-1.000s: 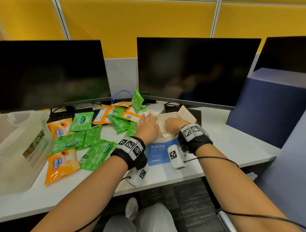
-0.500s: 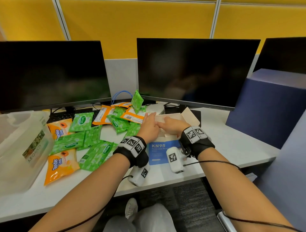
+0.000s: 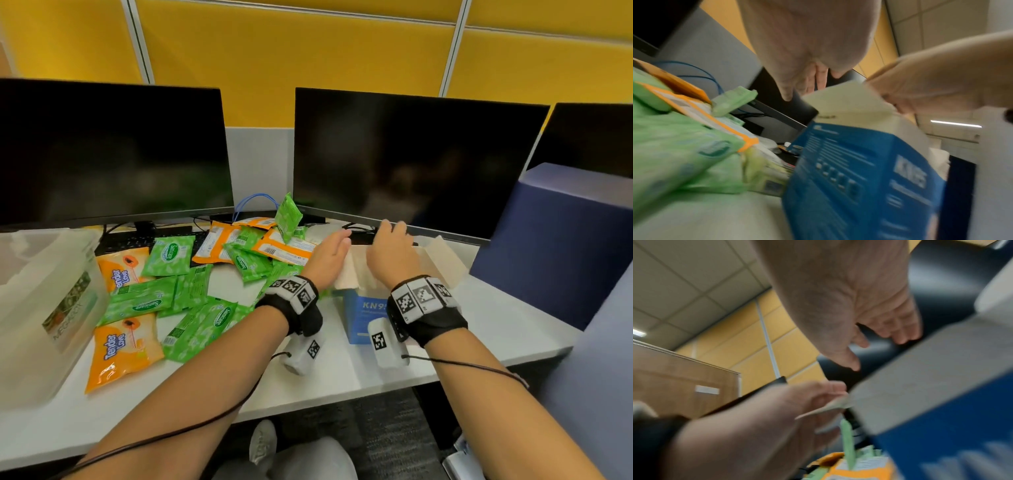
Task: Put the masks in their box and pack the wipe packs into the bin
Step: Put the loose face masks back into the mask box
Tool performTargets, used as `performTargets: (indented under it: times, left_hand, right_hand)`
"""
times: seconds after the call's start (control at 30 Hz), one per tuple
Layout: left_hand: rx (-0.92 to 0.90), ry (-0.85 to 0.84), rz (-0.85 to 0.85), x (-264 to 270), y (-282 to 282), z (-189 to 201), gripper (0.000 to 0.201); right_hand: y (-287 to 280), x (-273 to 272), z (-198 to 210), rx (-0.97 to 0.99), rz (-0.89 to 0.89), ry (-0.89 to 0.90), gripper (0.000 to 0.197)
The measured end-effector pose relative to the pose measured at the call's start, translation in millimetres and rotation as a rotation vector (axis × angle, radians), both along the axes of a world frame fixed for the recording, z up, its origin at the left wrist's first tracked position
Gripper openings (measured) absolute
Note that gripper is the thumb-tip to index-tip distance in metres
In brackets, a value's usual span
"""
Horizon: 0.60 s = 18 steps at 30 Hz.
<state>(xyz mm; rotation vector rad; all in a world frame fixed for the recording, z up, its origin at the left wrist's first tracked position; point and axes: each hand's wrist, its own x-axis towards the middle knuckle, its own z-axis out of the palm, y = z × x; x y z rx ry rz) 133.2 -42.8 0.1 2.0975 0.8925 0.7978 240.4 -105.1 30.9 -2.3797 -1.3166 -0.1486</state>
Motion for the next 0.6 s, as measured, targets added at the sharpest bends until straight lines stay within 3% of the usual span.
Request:
performTargets:
  times: [0.1, 0.2, 0.27, 0.33, 0.4, 0.5, 0.6]
  left_hand:
    - [-0.025, 0.021, 0.1, -35, 33, -13, 0.038]
    - [-0.043, 0.081, 0.198, -74, 64, -28, 0.035]
    - [-0.036, 0.154, 0.22, -94, 80, -35, 0.031]
    - [-0.012, 0.265, 0.226, -110, 90, -42, 0.032]
    - [-0.02, 0.334, 0.223, -119, 97, -47, 0.035]
    - [-0.017, 0.448, 0.131, -125, 102, -51, 0.04]
    - [-0.037, 0.627, -0.039, -123, 103, -52, 0.082]
  right_hand:
    - [18, -38, 8, 0.26, 0.307, -0.038, 0.048]
    - [50, -82, 4, 0.21, 0.499, 0.195, 0.049]
    - [76, -103, -15, 0.106, 0.534, 0.355, 0.052]
    - [101, -111, -40, -0.023, 0.438, 0.451, 0.06]
    - [117, -106, -62, -0.115, 0.233, 0.545, 0.074]
    - [127, -88, -85, -0.086, 0.007, 0.674, 0.082]
    - [140, -82, -102, -0.066, 0.012, 0.682, 0.073]
